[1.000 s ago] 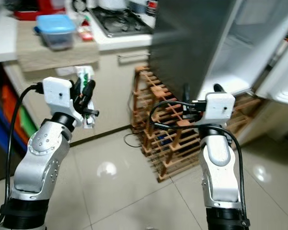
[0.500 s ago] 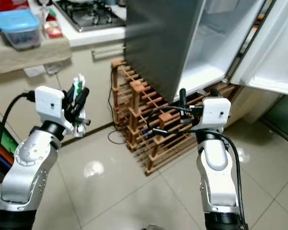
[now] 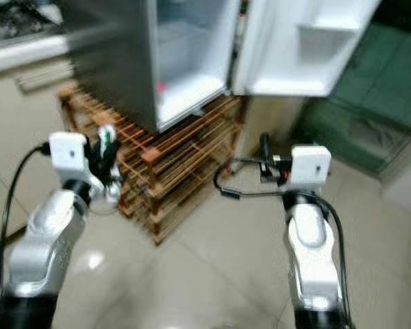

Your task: Restocking fridge

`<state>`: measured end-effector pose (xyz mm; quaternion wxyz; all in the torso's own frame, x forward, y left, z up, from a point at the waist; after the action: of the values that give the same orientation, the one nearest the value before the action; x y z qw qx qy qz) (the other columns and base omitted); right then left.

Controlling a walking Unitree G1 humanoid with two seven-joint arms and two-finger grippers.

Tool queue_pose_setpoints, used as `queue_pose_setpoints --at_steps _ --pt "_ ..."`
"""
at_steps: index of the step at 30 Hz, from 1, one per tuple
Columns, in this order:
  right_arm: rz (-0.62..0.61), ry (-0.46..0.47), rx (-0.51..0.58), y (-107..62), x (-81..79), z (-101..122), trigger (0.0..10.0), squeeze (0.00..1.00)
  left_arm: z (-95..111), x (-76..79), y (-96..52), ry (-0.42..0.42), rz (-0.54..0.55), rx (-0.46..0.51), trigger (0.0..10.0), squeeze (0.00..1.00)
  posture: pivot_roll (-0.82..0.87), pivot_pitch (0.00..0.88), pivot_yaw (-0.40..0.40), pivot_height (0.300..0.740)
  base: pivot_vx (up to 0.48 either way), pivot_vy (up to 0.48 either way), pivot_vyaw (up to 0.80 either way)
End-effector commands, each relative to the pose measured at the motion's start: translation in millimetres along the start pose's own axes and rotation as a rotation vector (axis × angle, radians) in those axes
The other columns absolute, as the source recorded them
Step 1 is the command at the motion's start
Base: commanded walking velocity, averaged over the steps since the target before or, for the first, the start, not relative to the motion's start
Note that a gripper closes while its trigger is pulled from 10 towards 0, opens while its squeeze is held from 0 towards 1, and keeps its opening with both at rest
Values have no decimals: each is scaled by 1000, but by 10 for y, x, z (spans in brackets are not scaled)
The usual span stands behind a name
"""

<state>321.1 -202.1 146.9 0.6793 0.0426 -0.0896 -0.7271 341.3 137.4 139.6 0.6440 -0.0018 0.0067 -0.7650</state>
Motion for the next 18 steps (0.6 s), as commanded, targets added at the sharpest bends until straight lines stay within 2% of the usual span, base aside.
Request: queue_pose_setpoints --at_steps 1,4,6,8,12,18 --pt "15 6 32 21 -58 66 10000 98 56 -33 13 35 8 19 10000 0 -32 0 -29 740 0 0 -738" --pt "12 2 29 11 -39 42 10000 98 84 -50 28 71 15 36 10000 0 -31 0 -25 740 0 0 -735" --pt "7 -11 21 10 -24 19 10000 94 100 -67 30 49 9 47 10000 0 -31 0 -25 740 0 0 -731" --pt "3 0 46 4 -25 42 10000 98 111 -60 32 85 -15 53 10000 0 -30 0 -23 740 480 0 0" --pt "21 -6 51 9 -69 47 10000 90 150 -11 30 94 -46 74 10000 0 -29 0 -20 740 478 0 0" --pt "23 -3 49 17 -87 21 10000 90 139 -29 24 113 -39 80 10000 0 -25 0 -17 740 469 0 0"
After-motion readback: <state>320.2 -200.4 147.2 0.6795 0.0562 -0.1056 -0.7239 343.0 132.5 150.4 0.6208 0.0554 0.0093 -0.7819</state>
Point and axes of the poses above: a point about 5 cm out from each wrist's last joint towards the gripper, its own y axis pointing out of the wrist towards the gripper, its own z axis along the axis of the wrist's last joint, x = y × z, the point moved 5 cm from there along y, pointing out of the wrist towards the gripper, and after that the axes turned 3 degrees about y, right-handed, at the moved point
